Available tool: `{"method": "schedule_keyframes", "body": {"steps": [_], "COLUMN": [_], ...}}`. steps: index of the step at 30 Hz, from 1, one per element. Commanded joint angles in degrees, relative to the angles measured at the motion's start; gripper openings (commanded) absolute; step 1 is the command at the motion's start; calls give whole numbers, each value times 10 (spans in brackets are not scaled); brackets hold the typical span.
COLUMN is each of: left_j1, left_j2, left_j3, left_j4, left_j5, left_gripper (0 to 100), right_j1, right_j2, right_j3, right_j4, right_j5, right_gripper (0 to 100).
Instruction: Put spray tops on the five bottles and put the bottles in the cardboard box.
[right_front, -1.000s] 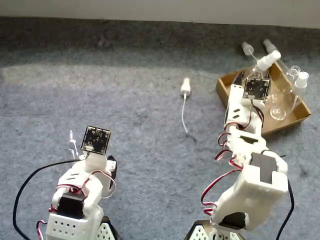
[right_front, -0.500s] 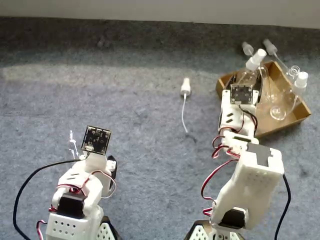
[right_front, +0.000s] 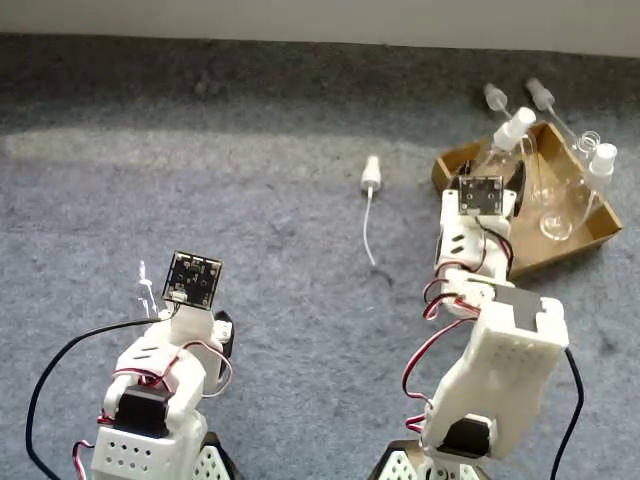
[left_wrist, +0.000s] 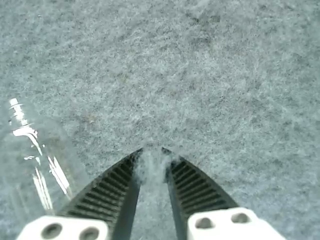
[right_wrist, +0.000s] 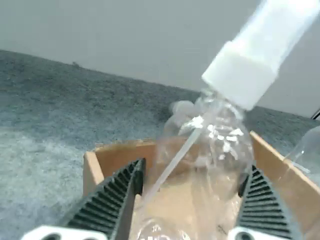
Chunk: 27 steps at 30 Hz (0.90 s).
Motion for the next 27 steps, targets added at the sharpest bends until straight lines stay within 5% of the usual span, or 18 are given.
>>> {"method": "schedule_keyframes", "body": {"steps": [1, 19, 27], "left_j1": [-2, -2, -2], "left_j2": [-6, -6, -6], "left_j3": [-3, -3, -3], "left_j4": [-4, -4, -4], "left_j5": [-3, -3, -3], "left_gripper": [5, 5, 5], "right_j1": [13, 27, 16], "right_j2": [-11, -77, -218], "right_j3": [11, 79, 132], "right_j4": [-10, -7, 194], "right_j5": [4, 12, 37], "right_gripper": [272, 275, 277]}}
